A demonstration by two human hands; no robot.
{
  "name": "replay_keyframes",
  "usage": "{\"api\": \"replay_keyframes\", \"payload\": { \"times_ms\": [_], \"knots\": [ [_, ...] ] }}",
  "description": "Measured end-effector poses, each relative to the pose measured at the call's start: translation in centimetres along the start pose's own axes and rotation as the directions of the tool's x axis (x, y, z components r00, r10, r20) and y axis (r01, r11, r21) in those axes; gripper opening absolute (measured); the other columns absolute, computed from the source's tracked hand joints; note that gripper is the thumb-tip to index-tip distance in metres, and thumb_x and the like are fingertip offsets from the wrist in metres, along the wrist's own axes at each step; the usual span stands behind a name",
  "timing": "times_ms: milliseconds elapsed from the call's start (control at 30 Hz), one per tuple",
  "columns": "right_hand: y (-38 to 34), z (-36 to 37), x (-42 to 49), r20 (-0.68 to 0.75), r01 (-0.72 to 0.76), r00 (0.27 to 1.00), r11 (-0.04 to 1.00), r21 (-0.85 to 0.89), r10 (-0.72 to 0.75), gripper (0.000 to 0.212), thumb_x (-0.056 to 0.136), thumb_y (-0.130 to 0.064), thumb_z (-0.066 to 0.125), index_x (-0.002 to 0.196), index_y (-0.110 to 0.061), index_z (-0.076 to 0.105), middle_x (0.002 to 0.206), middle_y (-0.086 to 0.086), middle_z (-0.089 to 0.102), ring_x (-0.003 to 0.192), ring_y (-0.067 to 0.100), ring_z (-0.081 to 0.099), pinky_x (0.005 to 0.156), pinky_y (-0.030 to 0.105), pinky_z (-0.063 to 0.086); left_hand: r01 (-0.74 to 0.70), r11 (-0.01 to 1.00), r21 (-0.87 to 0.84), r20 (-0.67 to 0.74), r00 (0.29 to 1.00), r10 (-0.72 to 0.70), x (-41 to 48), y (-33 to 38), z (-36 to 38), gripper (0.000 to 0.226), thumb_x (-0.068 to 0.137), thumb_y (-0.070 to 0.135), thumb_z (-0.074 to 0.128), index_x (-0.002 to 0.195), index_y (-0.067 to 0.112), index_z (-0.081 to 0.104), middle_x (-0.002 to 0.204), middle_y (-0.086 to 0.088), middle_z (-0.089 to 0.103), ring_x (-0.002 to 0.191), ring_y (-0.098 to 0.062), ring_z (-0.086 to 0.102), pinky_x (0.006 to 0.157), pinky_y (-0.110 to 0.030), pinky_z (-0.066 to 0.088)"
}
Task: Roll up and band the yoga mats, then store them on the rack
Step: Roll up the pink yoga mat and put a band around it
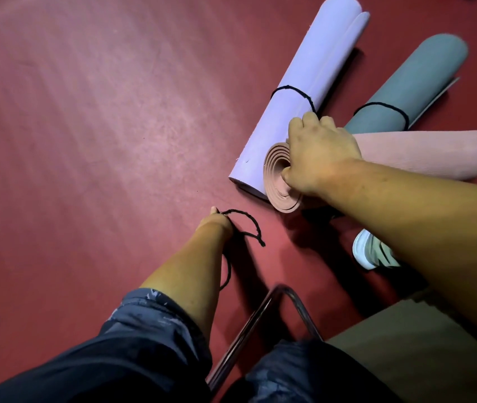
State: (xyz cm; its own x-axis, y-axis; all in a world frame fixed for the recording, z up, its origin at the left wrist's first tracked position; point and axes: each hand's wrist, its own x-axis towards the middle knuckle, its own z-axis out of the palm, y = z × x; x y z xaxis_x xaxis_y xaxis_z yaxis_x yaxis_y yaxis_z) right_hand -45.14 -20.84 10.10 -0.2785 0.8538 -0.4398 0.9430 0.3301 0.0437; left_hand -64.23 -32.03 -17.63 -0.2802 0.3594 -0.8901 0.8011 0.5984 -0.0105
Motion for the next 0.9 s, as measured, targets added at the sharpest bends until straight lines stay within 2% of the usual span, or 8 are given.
{"api": "replay_keyframes", "payload": {
  "times_ms": [133, 233, 333, 467, 533, 667, 800, 900],
  "knots": [
    [0.1, 0.0, 0.1, -0.002, -0.004, 1.000, 1.000, 0.008, 0.005, 0.063, 0.086, -0.041, 0.074, 0.133, -0.012, 0.045, 0.134, 0.011, 0.049, 0.125, 0.037, 0.050, 0.091, 0.046, 0.045, -0.102, 0.994, 0.046, 0.007, 0.995, 0.101, 1.0, -1.1, -0.5, 0.056, 0.098, 0.016, 0.059, 0.153, 0.011, 0.050, 0.151, -0.014, 0.059, 0.128, -0.031, 0.064, 0.105, -0.037, 0.051],
    [0.3, -0.4, 0.3, -0.002, -0.041, 0.999, 0.999, 0.015, 0.041, 0.062, 0.085, -0.036, 0.076, 0.134, -0.013, 0.045, 0.135, 0.011, 0.049, 0.125, 0.036, 0.051, 0.085, 0.044, 0.040, -0.174, 0.947, -0.269, -0.198, 0.972, 0.122, -2.7, -0.1, -2.6, 0.024, 0.103, 0.017, 0.060, 0.118, 0.009, 0.077, 0.117, -0.017, 0.075, 0.109, -0.034, 0.070, 0.088, -0.034, 0.054],
    [0.6, -1.4, 0.2, 0.010, -0.127, 0.992, 0.990, 0.056, 0.126, 0.061, 0.087, -0.031, 0.074, 0.138, -0.016, 0.045, 0.140, 0.011, 0.046, 0.126, 0.039, 0.050, 0.084, 0.045, 0.038, -0.212, 0.485, -0.848, -0.227, 0.974, 0.030, -4.9, 1.1, -5.1, 0.015, 0.094, 0.002, 0.063, 0.083, 0.010, 0.068, 0.078, -0.010, 0.066, 0.080, -0.026, 0.064, 0.059, -0.027, 0.046],
    [2.0, -4.0, -0.6, -0.003, -0.243, 0.969, 0.959, 0.145, 0.246, 0.052, 0.091, -0.025, 0.067, 0.140, -0.022, 0.049, 0.142, 0.010, 0.042, 0.128, 0.043, 0.046, 0.095, 0.056, 0.048, -0.138, -0.057, -0.989, -0.146, 0.974, 0.173, -10.3, 4.5, -10.6, 0.022, 0.101, 0.003, 0.045, 0.097, 0.005, 0.066, 0.084, -0.006, 0.073, 0.072, -0.019, 0.072, 0.062, -0.030, 0.058],
    [3.7, -5.2, -1.3, -0.051, -0.271, 0.956, 0.937, 0.220, 0.289, 0.046, 0.093, -0.025, 0.063, 0.138, -0.024, 0.053, 0.140, 0.010, 0.044, 0.128, 0.044, 0.047, 0.096, 0.058, 0.050, -0.134, -0.146, -0.980, -0.169, 0.950, 0.263, -12.6, 6.4, -13.3, 0.029, 0.105, -0.001, 0.039, 0.104, 0.005, 0.066, 0.089, -0.004, 0.072, 0.069, -0.012, 0.073, 0.063, -0.026, 0.062],
    [8.0, -8.2, -3.4, -0.147, -0.308, 0.917, 0.891, 0.332, 0.371, 0.049, 0.096, -0.031, 0.060, 0.144, -0.023, 0.052, 0.141, 0.012, 0.048, 0.129, 0.045, 0.053, 0.099, 0.052, 0.049, -0.235, 0.051, -0.971, -0.190, 0.881, 0.434, -17.8, 10.2, -16.2, 0.010, 0.105, 0.003, 0.063, 0.111, 0.009, 0.067, 0.102, -0.006, 0.070, 0.071, -0.009, 0.075, 0.062, -0.018, 0.059],
    [13.8, -12.7, -6.3, -0.195, -0.335, 0.883, 0.865, 0.374, 0.426, 0.042, 0.095, -0.024, 0.059, 0.136, -0.021, 0.060, 0.139, 0.014, 0.060, 0.129, 0.038, 0.060, 0.100, 0.046, 0.051, -0.391, 0.367, -0.844, -0.171, 0.845, 0.507, -24.0, 15.4, -18.7, 0.085, 0.070, 0.067, 0.091, 0.127, 0.009, 0.067, 0.128, -0.006, 0.070, 0.096, -0.036, 0.080, 0.096, -0.049, 0.062],
    [19.4, -14.9, -9.1, -0.233, -0.345, 0.849, 0.832, 0.434, 0.474, 0.030, 0.091, -0.020, 0.061, 0.122, -0.021, 0.066, 0.134, 0.014, 0.065, 0.125, 0.037, 0.063, 0.098, 0.043, 0.051, -0.534, 0.611, -0.584, -0.156, 0.813, 0.562, -30.3, 20.7, -20.1, 0.090, 0.071, 0.087, 0.075, 0.122, 0.013, 0.068, 0.126, -0.001, 0.071, 0.096, -0.031, 0.080, 0.095, -0.055, 0.061]
  ]
}}
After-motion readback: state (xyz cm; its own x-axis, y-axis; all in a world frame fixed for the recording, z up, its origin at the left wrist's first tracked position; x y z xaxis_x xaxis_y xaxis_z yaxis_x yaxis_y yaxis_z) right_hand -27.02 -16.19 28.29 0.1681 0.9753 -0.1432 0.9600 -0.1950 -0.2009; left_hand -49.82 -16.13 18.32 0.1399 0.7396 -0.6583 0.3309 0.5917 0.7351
